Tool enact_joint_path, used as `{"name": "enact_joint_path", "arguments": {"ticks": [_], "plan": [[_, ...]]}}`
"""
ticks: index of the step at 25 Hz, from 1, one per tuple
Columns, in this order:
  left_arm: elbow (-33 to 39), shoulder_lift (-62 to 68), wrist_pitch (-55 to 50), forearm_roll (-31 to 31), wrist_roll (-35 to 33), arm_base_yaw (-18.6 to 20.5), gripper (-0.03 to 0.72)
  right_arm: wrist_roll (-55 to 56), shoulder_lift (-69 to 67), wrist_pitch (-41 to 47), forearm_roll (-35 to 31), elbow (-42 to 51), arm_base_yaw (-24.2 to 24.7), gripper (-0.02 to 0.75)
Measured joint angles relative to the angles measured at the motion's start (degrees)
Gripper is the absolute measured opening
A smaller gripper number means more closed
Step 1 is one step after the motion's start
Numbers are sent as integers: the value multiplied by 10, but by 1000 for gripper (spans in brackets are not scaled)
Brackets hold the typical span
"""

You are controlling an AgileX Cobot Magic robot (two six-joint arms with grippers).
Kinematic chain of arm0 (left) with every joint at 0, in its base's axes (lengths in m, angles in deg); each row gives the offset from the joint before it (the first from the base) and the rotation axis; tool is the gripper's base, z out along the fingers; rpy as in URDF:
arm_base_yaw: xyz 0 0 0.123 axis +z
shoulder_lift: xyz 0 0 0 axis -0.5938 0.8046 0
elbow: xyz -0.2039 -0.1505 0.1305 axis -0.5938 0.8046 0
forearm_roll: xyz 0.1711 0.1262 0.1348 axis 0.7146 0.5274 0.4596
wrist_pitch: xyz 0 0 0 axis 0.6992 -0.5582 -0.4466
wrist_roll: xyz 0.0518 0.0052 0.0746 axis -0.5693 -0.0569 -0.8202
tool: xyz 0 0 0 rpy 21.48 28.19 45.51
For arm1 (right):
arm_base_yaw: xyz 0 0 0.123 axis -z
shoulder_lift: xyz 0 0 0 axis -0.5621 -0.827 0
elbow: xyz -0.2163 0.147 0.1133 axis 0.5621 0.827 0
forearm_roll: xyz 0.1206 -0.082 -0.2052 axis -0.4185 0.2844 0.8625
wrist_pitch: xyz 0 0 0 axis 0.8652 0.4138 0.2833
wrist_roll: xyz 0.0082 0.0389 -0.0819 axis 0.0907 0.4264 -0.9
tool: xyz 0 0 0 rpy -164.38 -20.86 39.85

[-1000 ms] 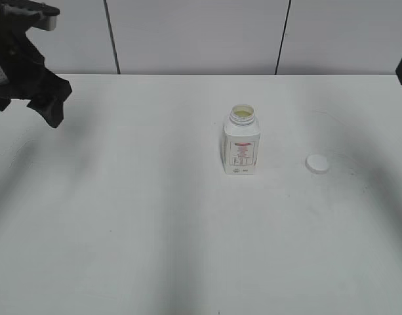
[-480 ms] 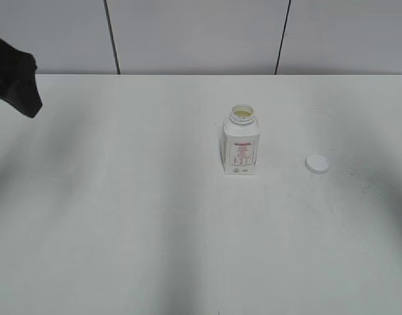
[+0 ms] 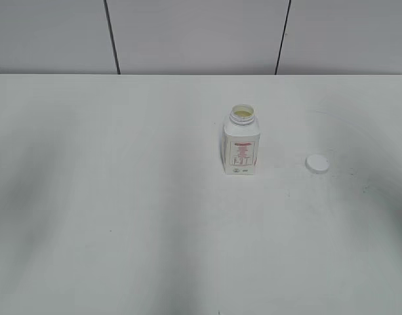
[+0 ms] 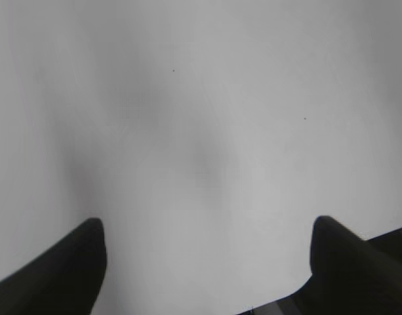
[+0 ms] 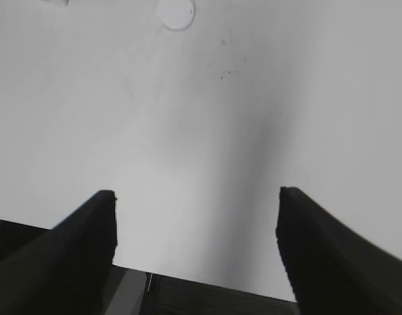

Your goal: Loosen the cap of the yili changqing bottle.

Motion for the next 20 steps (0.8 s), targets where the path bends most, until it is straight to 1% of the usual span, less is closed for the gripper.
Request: {"name": "enact_joint_path", "arguments": {"ticks": [4, 10, 14, 20], "plan": [[70, -85, 30, -10, 0, 0, 578, -2, 48, -41, -20, 82, 0, 594], [161, -204, 48, -12, 0, 0, 577, -3, 121, -72, -24, 185, 0, 594], [212, -244, 55, -15, 0, 0, 577, -3, 176, -92, -25, 243, 0, 594], [218, -267, 50, -34, 0, 0, 577, -2, 270, -98, -25, 308, 0, 594]]}}
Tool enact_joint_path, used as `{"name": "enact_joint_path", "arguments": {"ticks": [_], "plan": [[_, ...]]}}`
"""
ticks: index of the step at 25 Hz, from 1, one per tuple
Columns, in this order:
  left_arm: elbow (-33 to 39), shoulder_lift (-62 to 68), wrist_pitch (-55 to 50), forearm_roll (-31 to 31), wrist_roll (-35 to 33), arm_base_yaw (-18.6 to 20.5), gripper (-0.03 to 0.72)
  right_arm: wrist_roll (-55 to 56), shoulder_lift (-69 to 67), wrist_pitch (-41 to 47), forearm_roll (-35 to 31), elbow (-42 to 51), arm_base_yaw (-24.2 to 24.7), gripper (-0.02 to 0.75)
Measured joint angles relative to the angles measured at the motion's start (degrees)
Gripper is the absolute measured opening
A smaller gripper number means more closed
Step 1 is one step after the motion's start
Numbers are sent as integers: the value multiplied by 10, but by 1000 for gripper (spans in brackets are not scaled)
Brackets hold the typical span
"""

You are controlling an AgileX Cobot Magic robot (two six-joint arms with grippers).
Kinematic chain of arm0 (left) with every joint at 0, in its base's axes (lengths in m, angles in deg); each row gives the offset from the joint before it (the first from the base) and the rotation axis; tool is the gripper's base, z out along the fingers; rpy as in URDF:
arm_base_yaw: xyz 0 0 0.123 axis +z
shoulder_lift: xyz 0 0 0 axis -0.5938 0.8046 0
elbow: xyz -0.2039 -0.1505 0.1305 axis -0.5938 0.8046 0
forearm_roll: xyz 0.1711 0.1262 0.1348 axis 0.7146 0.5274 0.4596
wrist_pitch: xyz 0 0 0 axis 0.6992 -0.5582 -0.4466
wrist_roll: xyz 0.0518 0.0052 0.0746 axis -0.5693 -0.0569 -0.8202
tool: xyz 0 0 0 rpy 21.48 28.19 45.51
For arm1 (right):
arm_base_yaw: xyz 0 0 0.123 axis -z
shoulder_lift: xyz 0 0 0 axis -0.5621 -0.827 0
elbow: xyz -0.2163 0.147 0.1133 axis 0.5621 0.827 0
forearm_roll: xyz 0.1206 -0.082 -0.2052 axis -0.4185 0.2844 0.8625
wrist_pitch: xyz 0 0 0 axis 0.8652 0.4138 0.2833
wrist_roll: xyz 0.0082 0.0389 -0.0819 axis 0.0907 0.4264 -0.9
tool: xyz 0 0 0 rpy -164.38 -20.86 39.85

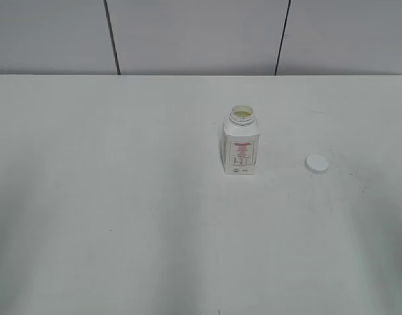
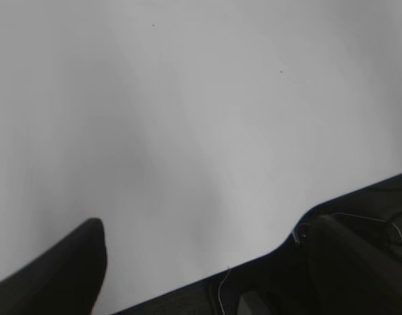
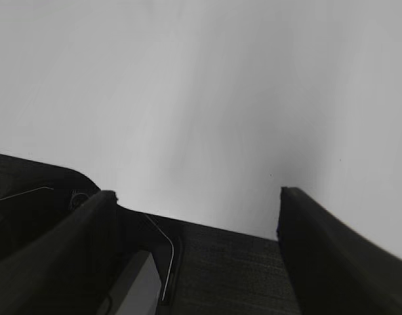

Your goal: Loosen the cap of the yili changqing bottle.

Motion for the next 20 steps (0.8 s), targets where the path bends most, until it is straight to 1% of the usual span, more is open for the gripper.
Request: {"name": "enact_joint_path", "arguments": {"ticks": [6, 12, 20], "plan": [[11, 0, -47, -28, 0, 0, 577, 16, 64, 2, -2, 4, 0, 594], [11, -6, -47, -41, 0, 0, 577, 23, 106, 50, -1, 15, 0, 594], [11, -91, -47, -47, 0, 0, 576, 26, 162, 57, 2, 18, 0, 593]]}}
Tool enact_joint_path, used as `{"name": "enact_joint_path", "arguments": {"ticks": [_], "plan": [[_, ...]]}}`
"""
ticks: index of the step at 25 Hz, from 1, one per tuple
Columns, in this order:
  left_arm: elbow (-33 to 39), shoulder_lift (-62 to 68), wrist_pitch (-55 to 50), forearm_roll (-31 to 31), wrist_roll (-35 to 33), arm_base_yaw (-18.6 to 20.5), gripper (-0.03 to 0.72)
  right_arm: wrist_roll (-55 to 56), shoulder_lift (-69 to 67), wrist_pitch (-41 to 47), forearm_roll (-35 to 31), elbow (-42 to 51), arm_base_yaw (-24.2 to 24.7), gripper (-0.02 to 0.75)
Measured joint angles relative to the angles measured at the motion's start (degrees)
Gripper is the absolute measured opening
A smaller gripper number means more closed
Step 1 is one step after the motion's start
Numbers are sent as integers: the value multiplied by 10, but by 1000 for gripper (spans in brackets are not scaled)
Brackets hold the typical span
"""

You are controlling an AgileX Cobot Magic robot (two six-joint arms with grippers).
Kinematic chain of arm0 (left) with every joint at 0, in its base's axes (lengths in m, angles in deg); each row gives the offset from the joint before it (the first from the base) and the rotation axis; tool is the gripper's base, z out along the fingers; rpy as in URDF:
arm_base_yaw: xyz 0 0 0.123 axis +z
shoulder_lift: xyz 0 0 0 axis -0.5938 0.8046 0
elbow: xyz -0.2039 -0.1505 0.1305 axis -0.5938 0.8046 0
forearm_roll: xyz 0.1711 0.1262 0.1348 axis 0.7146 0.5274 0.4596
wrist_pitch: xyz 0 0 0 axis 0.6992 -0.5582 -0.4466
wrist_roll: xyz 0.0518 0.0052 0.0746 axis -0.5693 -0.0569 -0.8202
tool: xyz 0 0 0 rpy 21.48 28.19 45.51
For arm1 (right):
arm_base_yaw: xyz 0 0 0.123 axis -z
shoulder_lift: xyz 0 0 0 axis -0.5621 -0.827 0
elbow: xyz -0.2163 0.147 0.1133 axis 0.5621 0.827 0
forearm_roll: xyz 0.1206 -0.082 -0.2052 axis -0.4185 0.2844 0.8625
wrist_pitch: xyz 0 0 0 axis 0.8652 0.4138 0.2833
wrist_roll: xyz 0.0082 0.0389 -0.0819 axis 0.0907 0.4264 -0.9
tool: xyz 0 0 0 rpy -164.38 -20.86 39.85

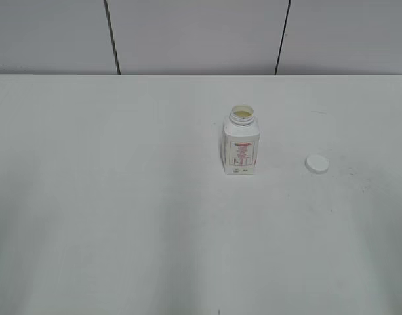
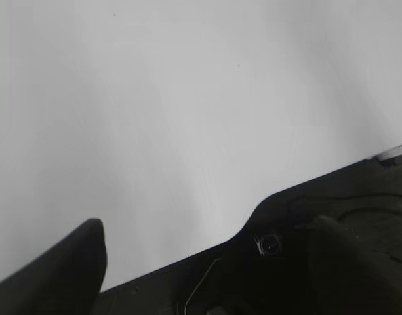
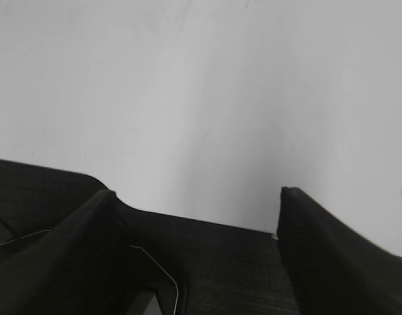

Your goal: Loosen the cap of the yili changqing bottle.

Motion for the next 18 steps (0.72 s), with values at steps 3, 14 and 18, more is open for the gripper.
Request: {"name": "enact_joint_path", "arguments": {"ticks": [3, 14, 18], "plan": [[0, -39, 0, -1, 2, 0, 576, 2, 22, 0, 0, 0, 0, 593], [5, -178, -1, -2, 3, 0, 575, 3, 139, 1, 1, 1, 0, 593], [5, -218, -2, -2, 3, 0, 575, 3, 180, 1, 1, 1, 0, 592]]}}
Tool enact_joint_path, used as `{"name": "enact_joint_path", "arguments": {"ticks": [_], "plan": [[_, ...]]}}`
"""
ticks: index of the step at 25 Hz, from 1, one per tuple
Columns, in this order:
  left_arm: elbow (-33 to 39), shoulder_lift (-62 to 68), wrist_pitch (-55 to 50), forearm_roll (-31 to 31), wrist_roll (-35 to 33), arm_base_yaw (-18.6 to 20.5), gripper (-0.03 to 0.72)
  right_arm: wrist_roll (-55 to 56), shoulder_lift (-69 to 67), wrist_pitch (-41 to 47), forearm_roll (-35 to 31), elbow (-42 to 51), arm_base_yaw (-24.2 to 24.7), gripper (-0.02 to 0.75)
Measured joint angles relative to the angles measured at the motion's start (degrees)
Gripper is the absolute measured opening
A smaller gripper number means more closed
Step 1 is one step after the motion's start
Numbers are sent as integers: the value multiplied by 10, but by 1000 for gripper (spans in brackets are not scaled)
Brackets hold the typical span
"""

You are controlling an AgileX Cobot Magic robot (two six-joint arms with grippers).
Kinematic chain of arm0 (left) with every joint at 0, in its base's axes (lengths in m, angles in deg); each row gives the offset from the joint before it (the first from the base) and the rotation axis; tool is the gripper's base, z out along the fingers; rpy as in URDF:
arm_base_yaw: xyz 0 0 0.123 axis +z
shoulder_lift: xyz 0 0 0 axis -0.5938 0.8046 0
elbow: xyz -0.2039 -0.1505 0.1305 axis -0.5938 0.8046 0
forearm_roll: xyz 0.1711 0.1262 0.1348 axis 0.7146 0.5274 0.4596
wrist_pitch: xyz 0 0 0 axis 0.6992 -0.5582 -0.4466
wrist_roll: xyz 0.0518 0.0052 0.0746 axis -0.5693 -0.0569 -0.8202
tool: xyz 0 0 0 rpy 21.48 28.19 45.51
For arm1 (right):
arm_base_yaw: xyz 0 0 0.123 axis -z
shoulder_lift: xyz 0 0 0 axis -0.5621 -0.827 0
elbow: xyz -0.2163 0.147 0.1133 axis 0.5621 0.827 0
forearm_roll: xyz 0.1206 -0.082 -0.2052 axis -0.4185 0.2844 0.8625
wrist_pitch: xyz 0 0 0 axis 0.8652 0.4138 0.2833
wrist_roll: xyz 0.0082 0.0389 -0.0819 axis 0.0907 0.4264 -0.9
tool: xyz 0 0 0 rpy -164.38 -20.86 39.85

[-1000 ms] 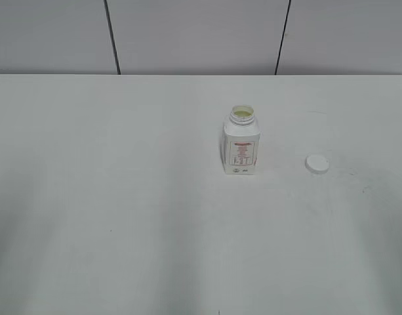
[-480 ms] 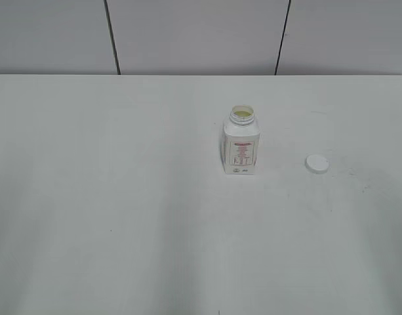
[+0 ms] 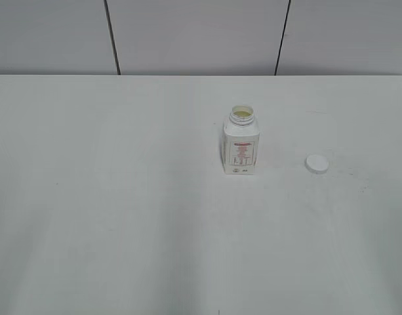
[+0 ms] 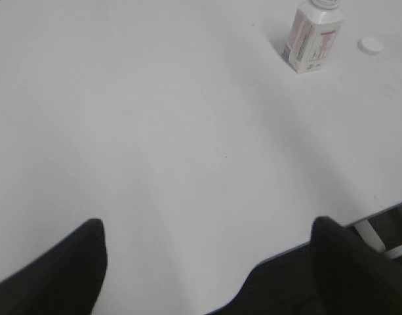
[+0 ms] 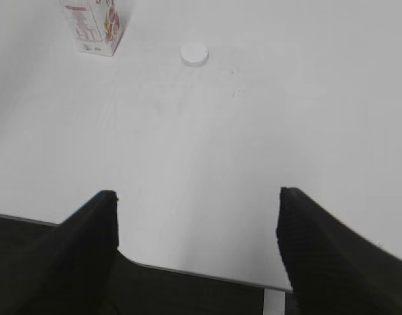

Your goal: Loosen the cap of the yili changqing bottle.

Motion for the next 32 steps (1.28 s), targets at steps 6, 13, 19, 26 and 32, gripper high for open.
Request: {"name": "enact_joint_path", "arguments": {"ticks": [6, 13, 19, 26, 32], "plan": [[0, -47, -1, -1, 0, 0, 574, 1, 42, 1, 0, 0, 0, 592], [0, -73, -1, -3, 0, 0, 555, 4, 68, 2, 6, 0, 0, 592], [0, -73, -1, -3, 0, 0, 554, 7, 68, 2, 11, 0, 0, 592], [0, -73, -1, -3, 1, 0, 540, 8, 68, 2, 11, 0, 0, 592], [0, -73, -1, -3, 1, 49, 536, 9, 68, 2, 11, 0, 29, 592]]}}
